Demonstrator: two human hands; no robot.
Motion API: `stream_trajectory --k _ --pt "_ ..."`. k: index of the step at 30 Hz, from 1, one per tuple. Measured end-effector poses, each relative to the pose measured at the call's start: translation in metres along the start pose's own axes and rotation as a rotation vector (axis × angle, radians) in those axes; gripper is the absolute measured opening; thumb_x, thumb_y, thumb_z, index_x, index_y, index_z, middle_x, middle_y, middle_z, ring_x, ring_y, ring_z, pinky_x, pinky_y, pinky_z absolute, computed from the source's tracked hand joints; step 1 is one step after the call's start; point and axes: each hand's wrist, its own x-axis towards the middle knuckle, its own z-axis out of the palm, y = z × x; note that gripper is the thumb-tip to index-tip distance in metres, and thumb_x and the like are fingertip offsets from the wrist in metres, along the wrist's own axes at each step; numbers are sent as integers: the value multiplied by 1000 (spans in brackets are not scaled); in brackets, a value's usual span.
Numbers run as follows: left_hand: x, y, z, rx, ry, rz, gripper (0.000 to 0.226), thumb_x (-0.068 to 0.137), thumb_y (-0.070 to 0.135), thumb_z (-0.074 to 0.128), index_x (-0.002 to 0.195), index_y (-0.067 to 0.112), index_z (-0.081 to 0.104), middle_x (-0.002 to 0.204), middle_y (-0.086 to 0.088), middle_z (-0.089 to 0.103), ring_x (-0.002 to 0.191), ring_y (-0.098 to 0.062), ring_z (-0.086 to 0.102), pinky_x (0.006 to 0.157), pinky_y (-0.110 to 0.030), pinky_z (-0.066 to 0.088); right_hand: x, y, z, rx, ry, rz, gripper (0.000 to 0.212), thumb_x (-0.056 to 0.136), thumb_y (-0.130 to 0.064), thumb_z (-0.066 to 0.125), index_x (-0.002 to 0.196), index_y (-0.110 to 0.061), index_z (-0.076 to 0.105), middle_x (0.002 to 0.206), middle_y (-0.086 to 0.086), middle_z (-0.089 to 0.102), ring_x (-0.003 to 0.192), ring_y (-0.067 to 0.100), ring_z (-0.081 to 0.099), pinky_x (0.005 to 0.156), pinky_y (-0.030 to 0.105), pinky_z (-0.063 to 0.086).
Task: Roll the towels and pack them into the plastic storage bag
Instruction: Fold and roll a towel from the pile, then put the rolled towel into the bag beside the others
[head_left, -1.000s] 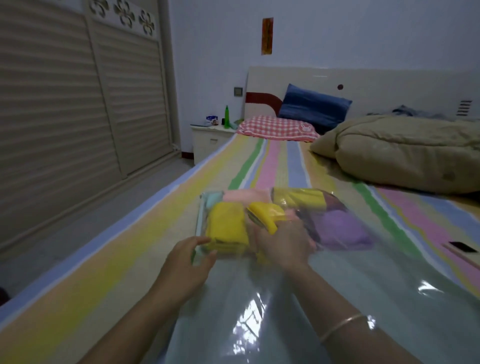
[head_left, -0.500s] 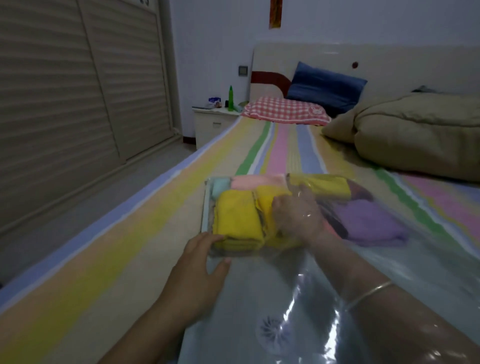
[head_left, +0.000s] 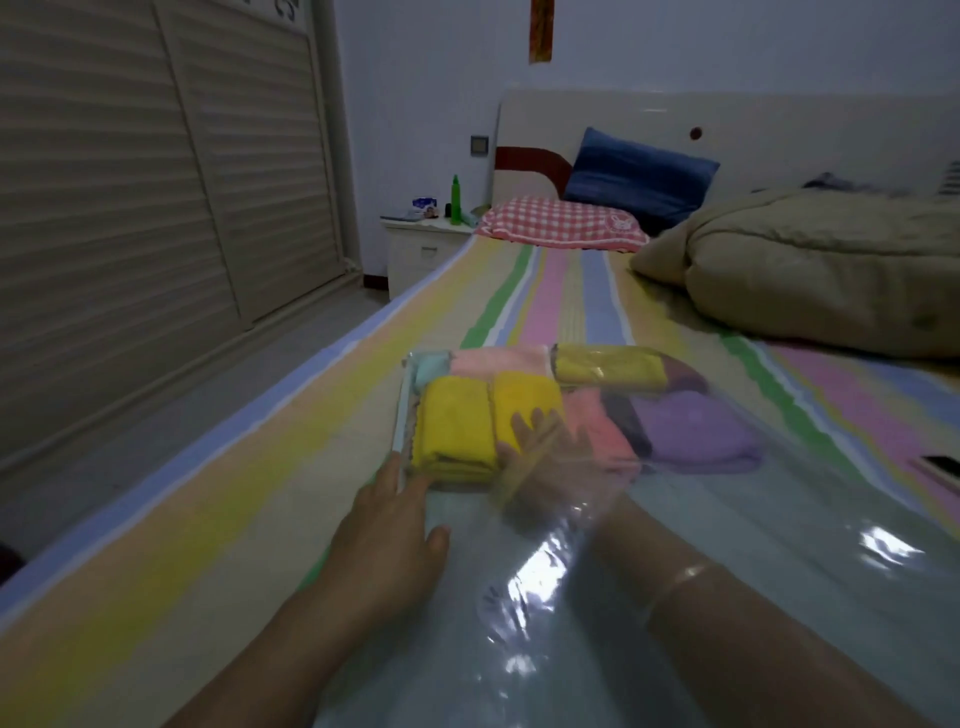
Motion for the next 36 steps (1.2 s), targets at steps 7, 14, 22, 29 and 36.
stream_trajectory --k 7,14,22,29,36 --pt "-48 117 -18 116 16 258 57 93 41 50 144 22 34 156 -7 22 143 -25 19 115 -34 21 -214 46 -1 250 -13 -258 62 101 -51 14 121 -13 59 127 11 63 115 25 62 91 41 53" --pt "-125 281 40 -178 -100 691 48 96 36 51 141 25 40 149 5 39 135 -15 36 111 -27 27 -402 153 -60 747 39 -97 27 87 -51 51 110 -48 64 103 -43 60 107 -18 52 92 9 43" --pt "-165 321 141 67 -391 688 73 93 55 36 153 20 14 161 -5 9 148 -16 9 119 -28 10 -492 288 -57 458 226 52 17 80 -53 58 78 -36 61 78 -21 59 77 -4 55 63 26 48" --pt "-187 290 125 197 -548 571 77 85 54 31 153 26 10 161 4 7 147 -13 10 116 -23 11 -508 321 -42 175 43 -150 52 61 -67 65 101 -38 51 100 -19 49 89 5 45 70 22 41" --pt "-219 337 123 -157 -4 659 57 82 66 44 121 27 56 123 8 57 114 -12 55 92 -24 42 -504 333 -38 199 258 -191 22 85 -42 45 85 -32 64 78 -15 62 72 8 59 50 24 45"
